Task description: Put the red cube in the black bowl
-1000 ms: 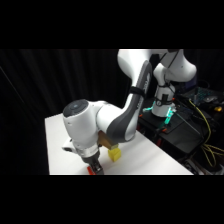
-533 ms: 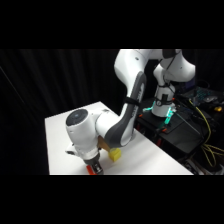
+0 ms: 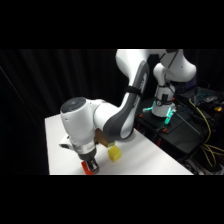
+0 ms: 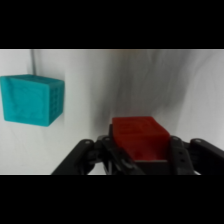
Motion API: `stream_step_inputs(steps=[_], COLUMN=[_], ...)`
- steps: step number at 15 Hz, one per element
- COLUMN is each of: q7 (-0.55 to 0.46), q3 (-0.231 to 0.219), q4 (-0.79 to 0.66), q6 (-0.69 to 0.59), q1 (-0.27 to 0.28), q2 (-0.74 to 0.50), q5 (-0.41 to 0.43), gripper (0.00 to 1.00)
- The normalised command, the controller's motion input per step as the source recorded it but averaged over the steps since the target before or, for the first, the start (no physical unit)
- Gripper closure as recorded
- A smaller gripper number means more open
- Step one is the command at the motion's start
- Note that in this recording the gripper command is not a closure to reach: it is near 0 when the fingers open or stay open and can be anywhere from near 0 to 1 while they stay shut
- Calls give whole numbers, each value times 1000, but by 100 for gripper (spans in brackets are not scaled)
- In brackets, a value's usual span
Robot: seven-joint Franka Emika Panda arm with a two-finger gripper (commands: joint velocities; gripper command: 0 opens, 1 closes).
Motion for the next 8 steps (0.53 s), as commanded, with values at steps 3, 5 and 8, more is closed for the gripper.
stream_step_inputs(steps=[3, 5, 8], q7=[96, 71, 16], q3=[-84, -60, -3], q4=[-610, -761, -863], q6=[-107, -98, -63], q1=[67, 7, -52], q2=[-698, -818, -896], q5=[-95, -96, -71], gripper=[100, 100, 100])
